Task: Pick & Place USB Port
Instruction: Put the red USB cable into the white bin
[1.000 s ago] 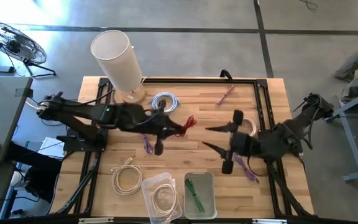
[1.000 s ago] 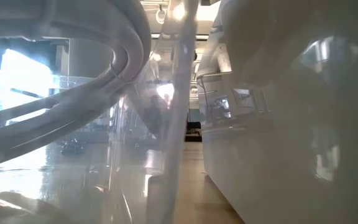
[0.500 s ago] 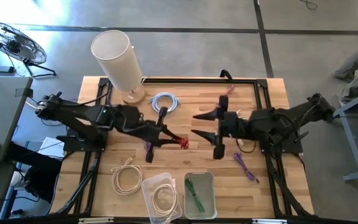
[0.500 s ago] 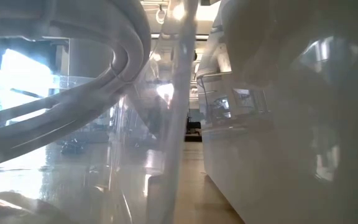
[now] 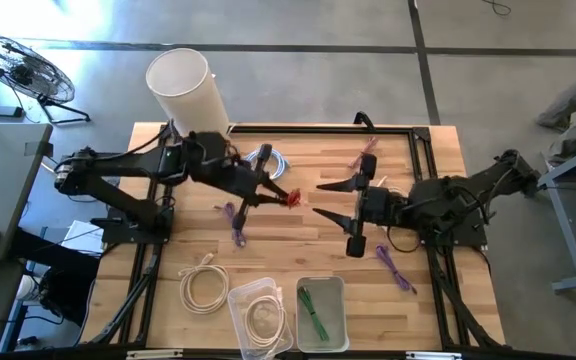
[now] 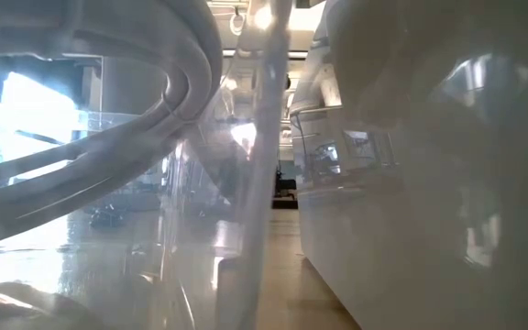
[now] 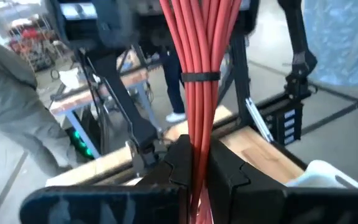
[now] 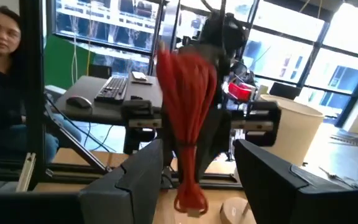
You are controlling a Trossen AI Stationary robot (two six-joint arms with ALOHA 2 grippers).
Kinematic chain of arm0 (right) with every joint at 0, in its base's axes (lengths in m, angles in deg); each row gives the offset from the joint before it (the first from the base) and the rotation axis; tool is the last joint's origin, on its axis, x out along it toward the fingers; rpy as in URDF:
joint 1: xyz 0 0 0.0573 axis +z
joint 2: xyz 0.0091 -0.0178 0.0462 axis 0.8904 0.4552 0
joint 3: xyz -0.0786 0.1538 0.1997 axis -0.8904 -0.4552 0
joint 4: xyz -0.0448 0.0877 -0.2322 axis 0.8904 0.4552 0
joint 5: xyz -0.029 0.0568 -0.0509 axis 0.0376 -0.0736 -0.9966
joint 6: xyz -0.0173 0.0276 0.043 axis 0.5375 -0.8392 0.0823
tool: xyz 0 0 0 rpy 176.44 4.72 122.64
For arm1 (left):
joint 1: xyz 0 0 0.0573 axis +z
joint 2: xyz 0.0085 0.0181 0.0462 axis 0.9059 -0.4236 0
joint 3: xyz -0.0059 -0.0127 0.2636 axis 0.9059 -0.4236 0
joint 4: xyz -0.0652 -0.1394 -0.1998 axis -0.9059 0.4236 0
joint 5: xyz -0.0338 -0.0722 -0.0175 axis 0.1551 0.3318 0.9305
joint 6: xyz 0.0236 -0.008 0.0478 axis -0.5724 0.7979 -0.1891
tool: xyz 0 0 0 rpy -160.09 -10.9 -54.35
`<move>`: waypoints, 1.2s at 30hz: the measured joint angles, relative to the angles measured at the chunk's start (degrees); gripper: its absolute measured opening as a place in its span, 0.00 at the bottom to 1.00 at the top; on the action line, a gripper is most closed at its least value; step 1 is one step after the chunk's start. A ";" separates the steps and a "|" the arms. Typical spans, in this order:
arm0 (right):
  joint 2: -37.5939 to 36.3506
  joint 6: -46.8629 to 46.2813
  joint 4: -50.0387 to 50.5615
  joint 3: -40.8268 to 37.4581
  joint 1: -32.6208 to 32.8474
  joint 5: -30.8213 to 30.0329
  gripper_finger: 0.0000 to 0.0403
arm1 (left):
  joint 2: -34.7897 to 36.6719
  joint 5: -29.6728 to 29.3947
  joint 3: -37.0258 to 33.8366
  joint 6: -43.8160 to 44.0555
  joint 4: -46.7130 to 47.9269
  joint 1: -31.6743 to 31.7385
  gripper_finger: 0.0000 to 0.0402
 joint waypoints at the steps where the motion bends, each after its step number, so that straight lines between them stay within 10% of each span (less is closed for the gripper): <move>1: -0.02 -0.35 0.00 0.00 -0.44 0.20 0.48 | 0.00 1.02 0.00 0.01 -1.15 0.33 0.04; 36: 2.29 3.09 -1.93 0.00 -8.13 21.42 0.46 | -4.17 -1.10 0.02 1.96 -8.22 0.35 0.04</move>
